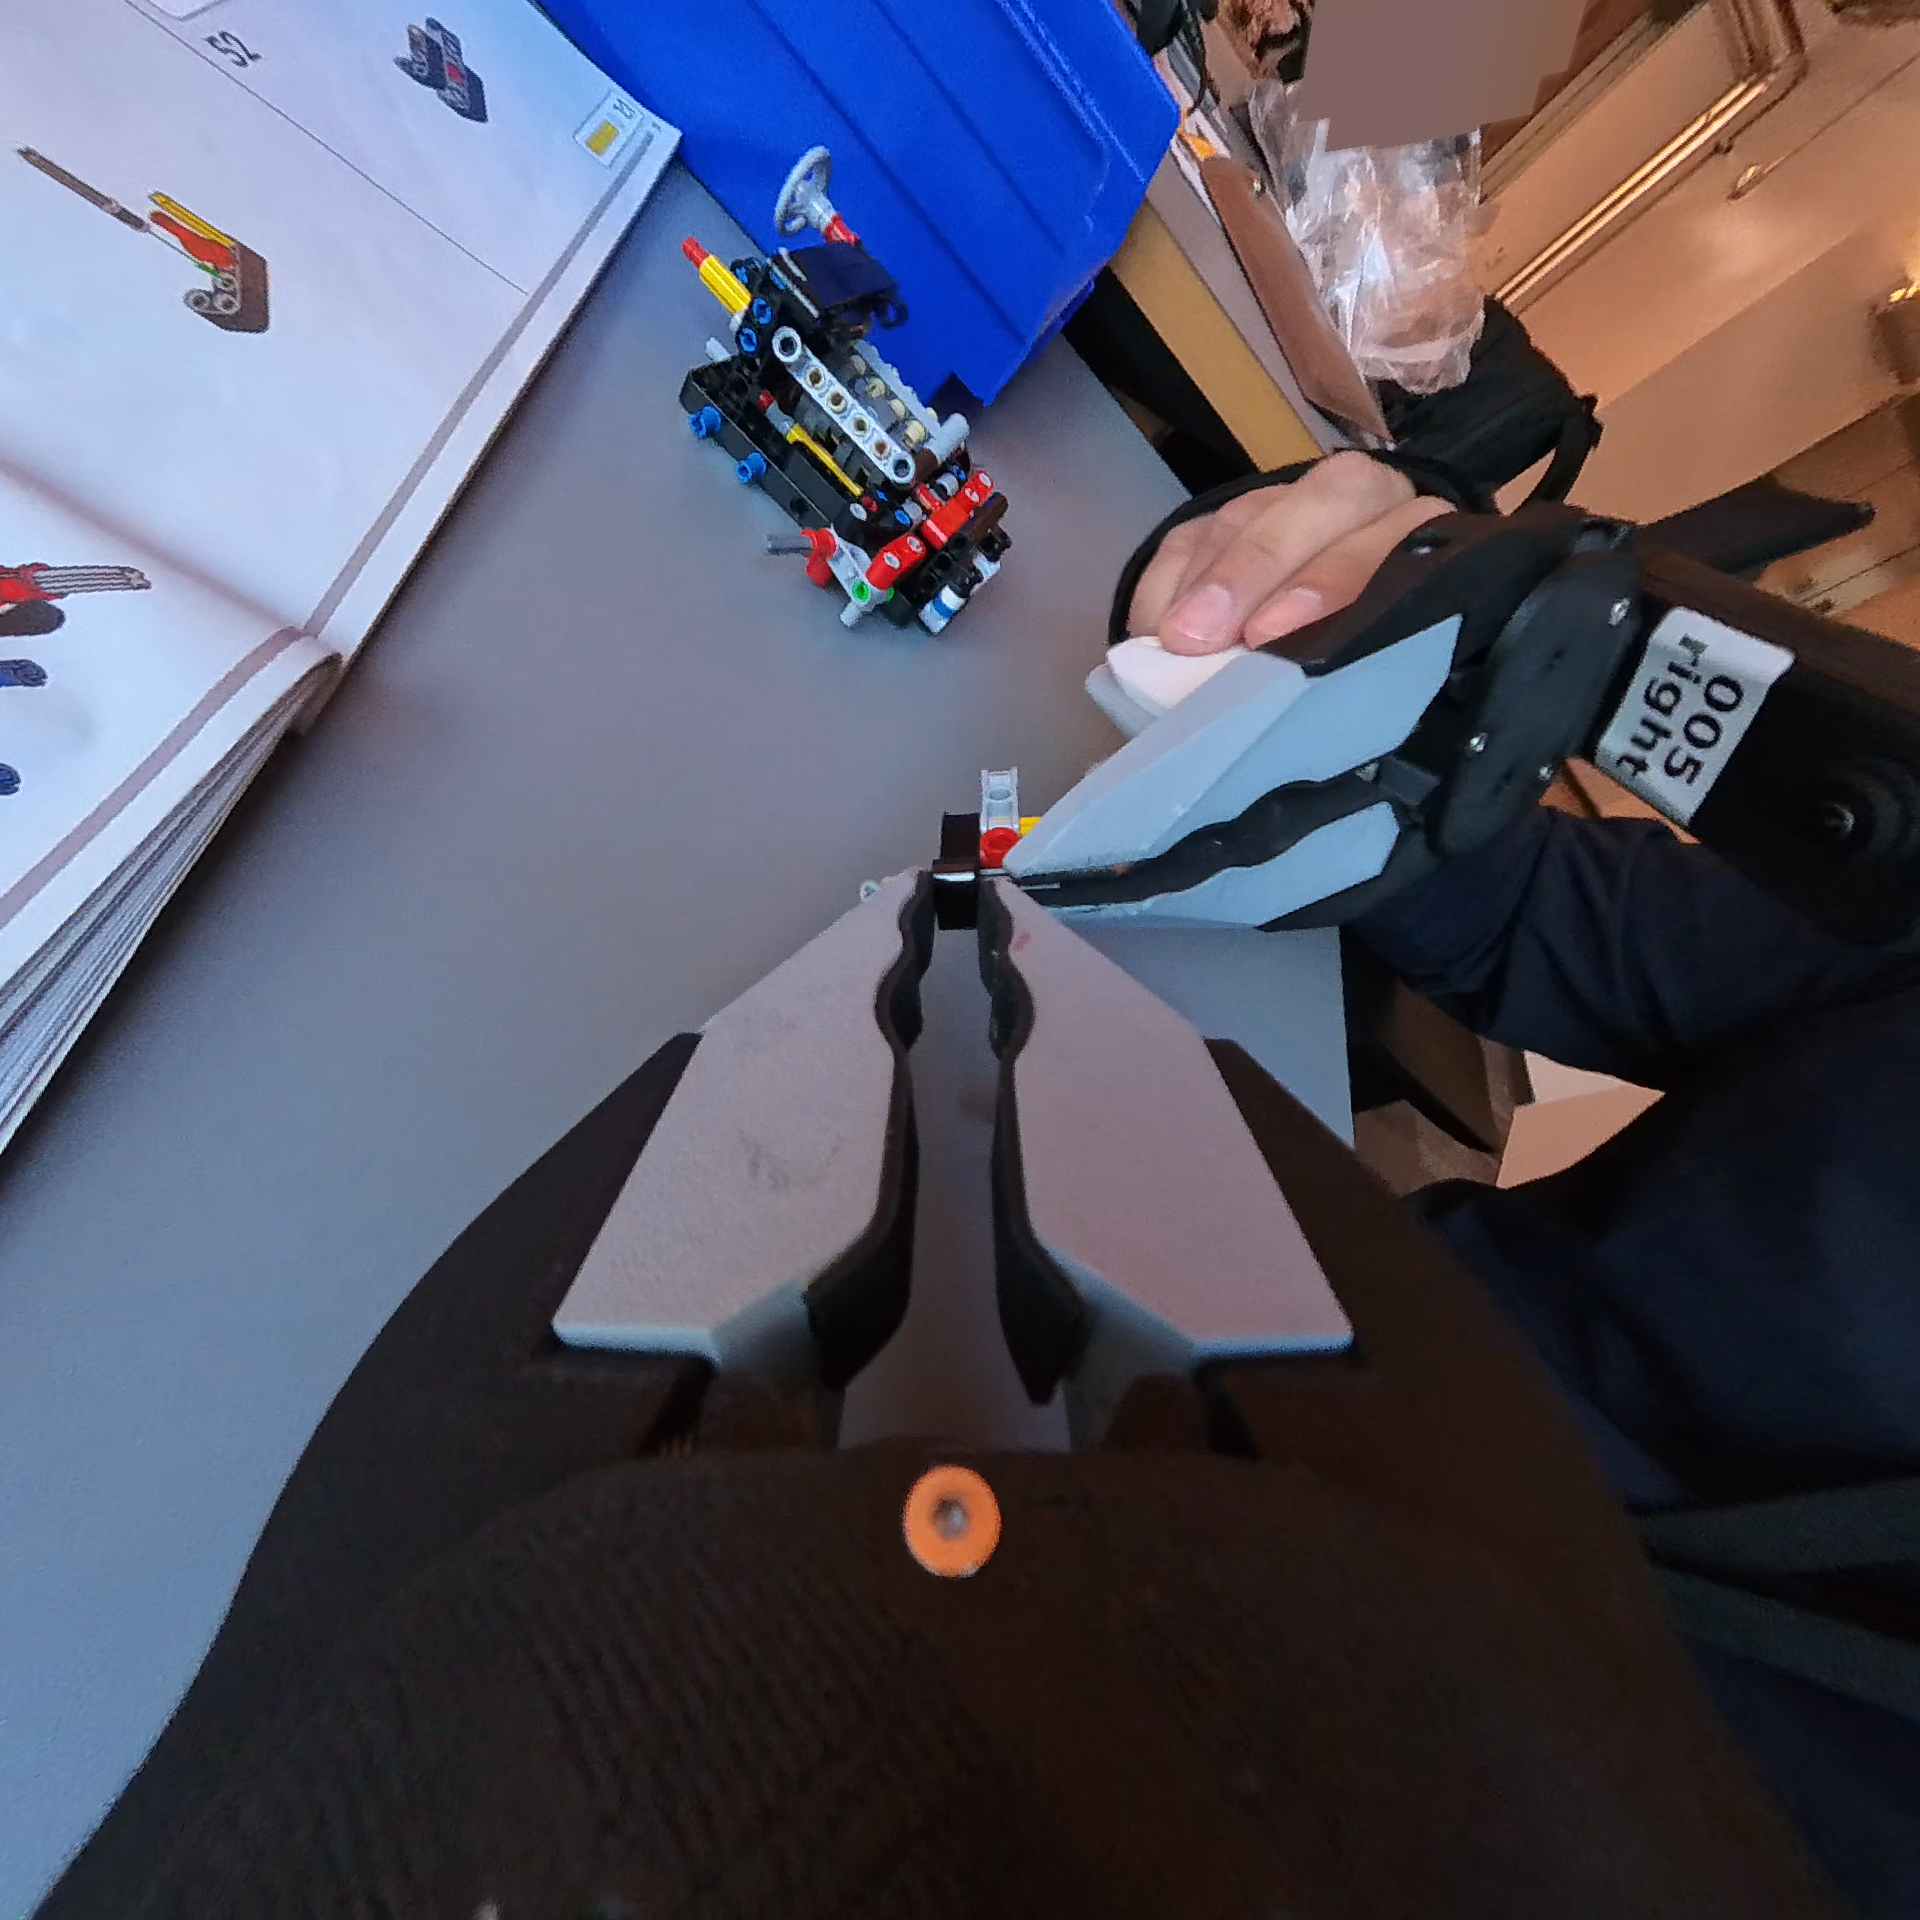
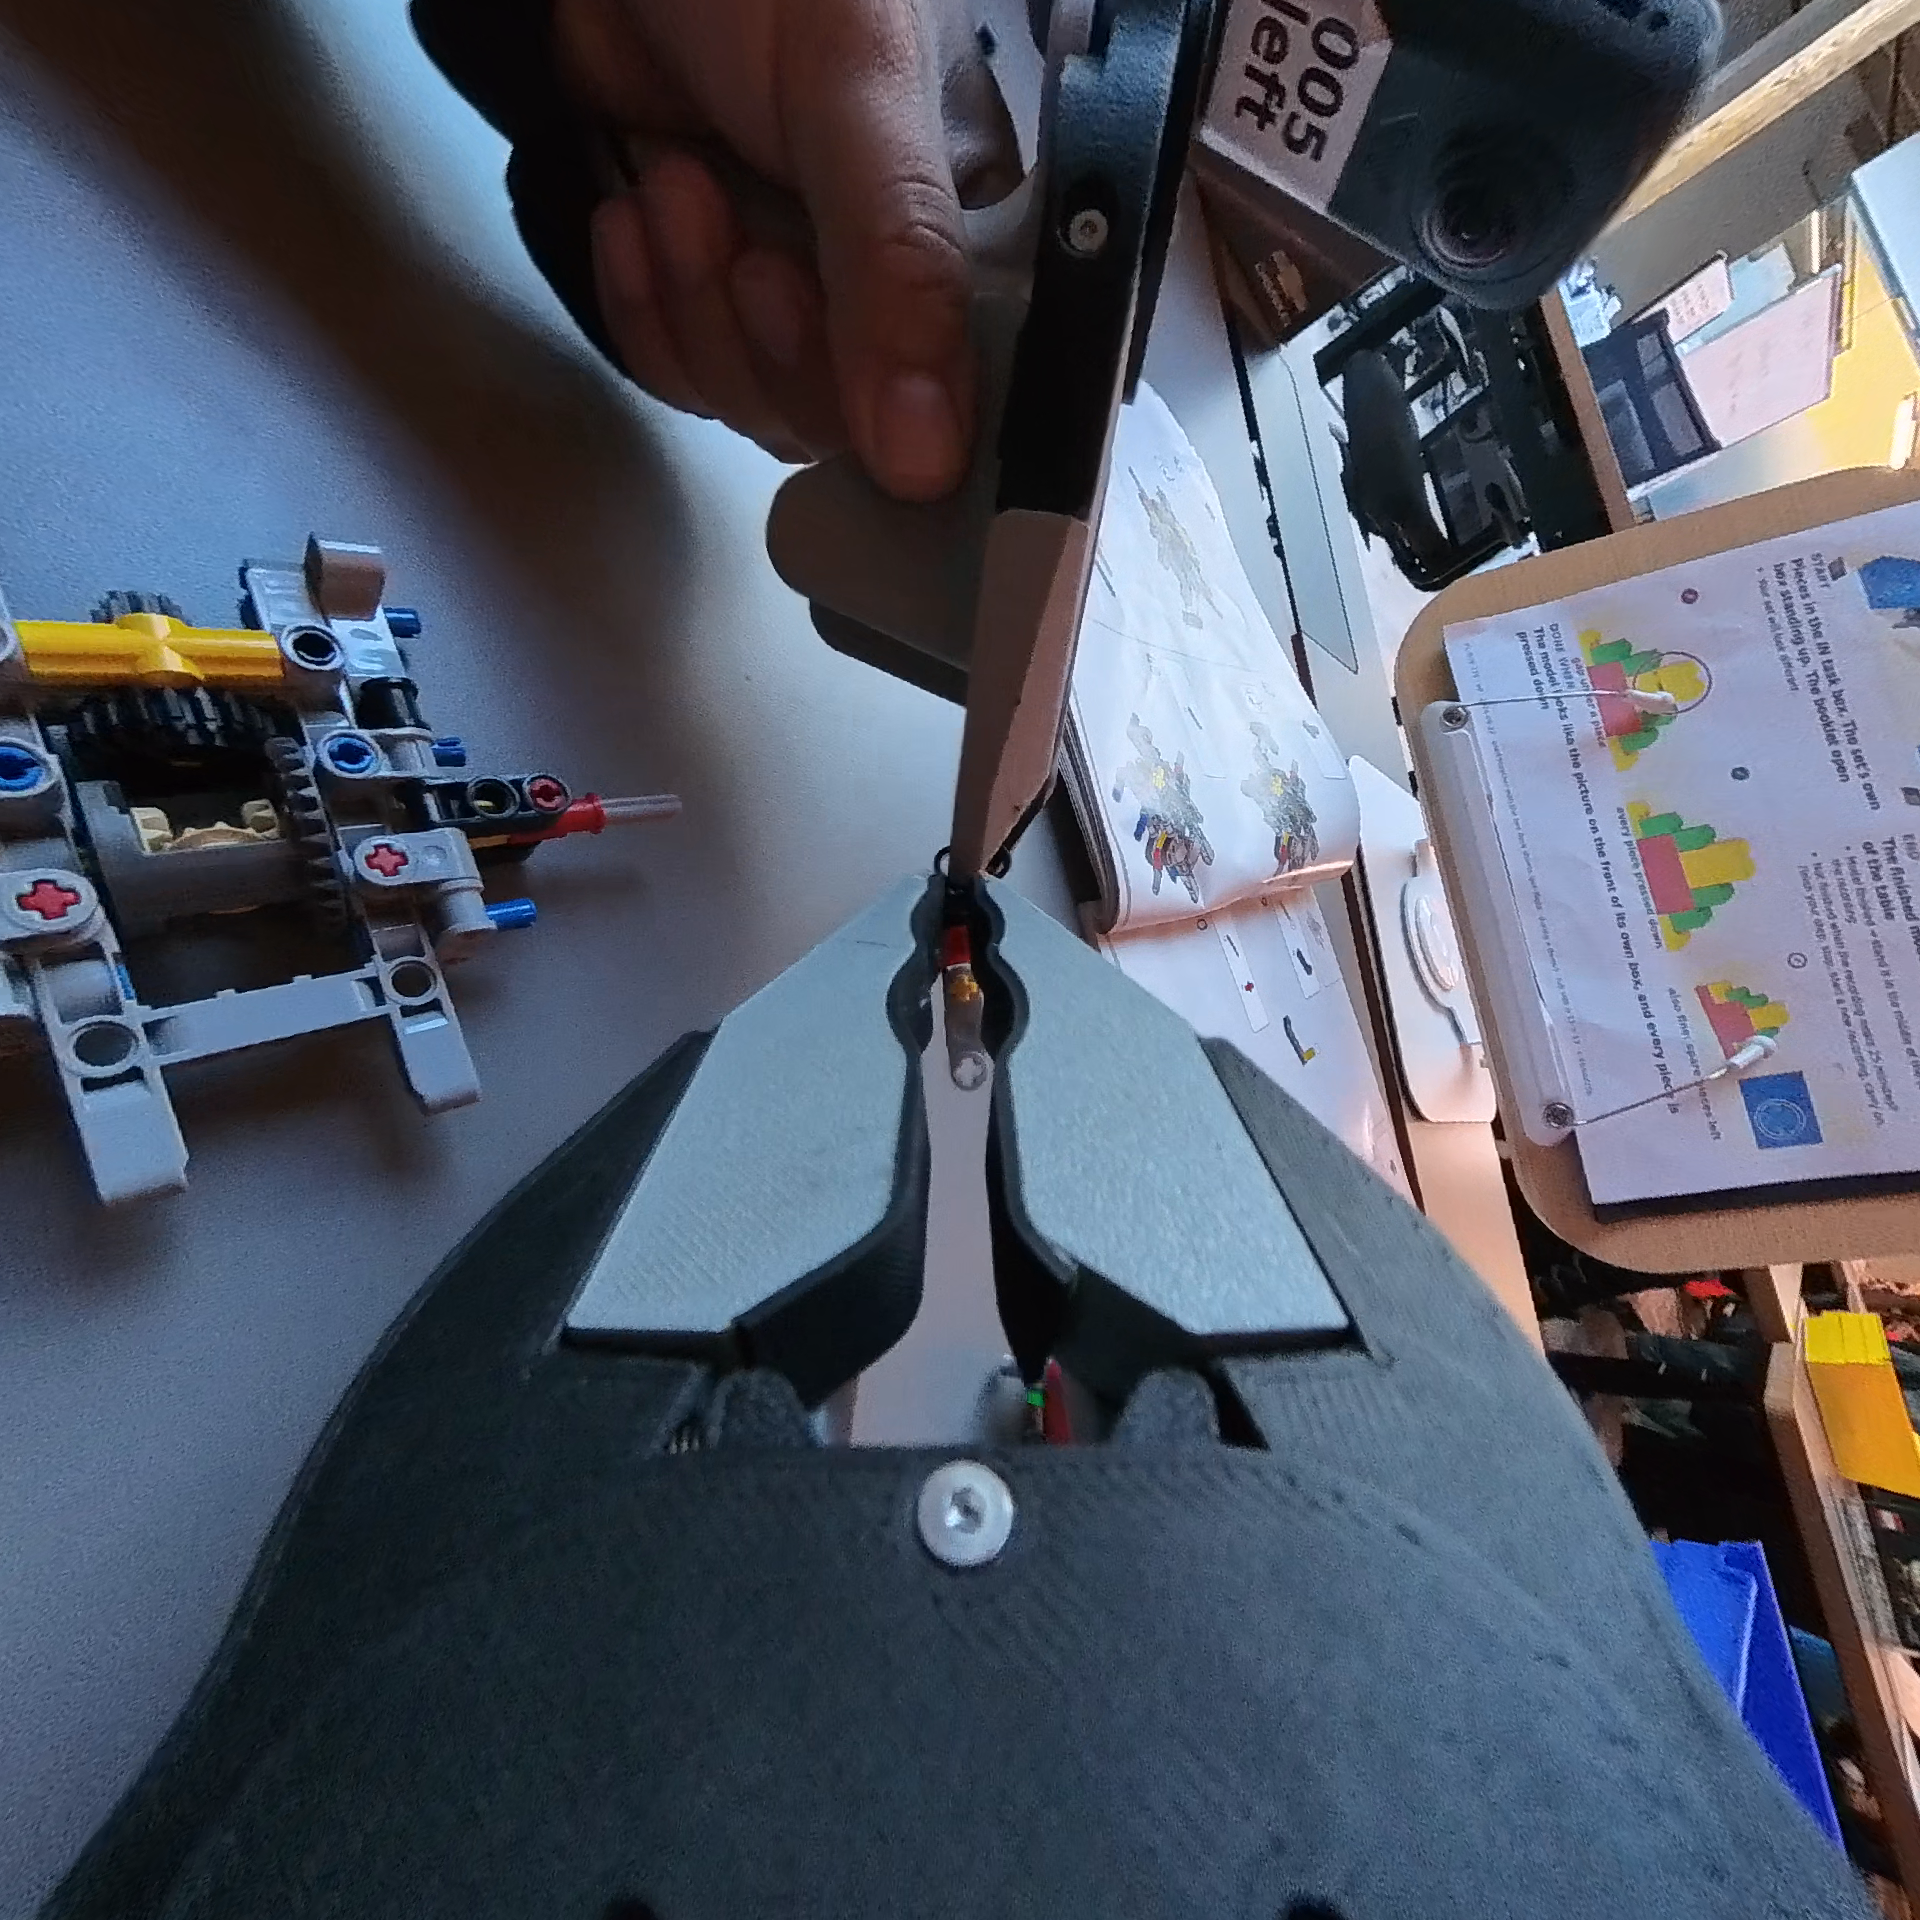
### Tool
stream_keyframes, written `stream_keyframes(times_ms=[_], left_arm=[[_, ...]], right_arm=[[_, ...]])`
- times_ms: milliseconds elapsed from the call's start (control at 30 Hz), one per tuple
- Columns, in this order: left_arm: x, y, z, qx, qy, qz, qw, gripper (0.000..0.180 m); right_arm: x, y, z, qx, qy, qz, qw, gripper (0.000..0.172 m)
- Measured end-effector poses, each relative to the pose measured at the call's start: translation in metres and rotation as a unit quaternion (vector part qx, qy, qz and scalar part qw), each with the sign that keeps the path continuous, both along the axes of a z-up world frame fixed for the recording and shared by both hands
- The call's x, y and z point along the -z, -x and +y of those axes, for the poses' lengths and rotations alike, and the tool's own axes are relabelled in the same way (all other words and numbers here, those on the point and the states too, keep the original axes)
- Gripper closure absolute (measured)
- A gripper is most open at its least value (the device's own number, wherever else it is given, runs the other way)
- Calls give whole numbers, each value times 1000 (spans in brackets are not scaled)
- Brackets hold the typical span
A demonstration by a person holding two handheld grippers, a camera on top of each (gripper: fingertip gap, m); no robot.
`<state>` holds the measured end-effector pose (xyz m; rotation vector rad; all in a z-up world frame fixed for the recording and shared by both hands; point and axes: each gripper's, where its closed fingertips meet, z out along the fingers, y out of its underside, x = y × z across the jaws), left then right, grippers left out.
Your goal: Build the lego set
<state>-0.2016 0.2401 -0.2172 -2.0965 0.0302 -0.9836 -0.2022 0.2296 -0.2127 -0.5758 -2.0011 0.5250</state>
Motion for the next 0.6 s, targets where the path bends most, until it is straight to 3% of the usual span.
stream_keyframes(times_ms=[133, 300, 400, 500, 600], left_arm=[[-11, 4, 7, -34, -27, -34, 998, 175], [-20, 13, 14, -83, -50, -69, 993, 175], [-29, 18, 19, -113, -82, -111, 984, 175], [-40, 27, 21, -138, -118, -160, 970, 175], [-46, 35, 20, -154, -128, -210, 957, 175]], right_arm=[[-11, 4, 7, 34, 28, 18, 999, 172], [-20, 13, 14, 60, 135, 25, 989, 171], [-31, 14, 19, 67, 183, 43, 980, 160], [-51, 10, 40, 120, 251, 84, 957, 156], [-66, 4, 51, 136, 365, 107, 915, 147]])
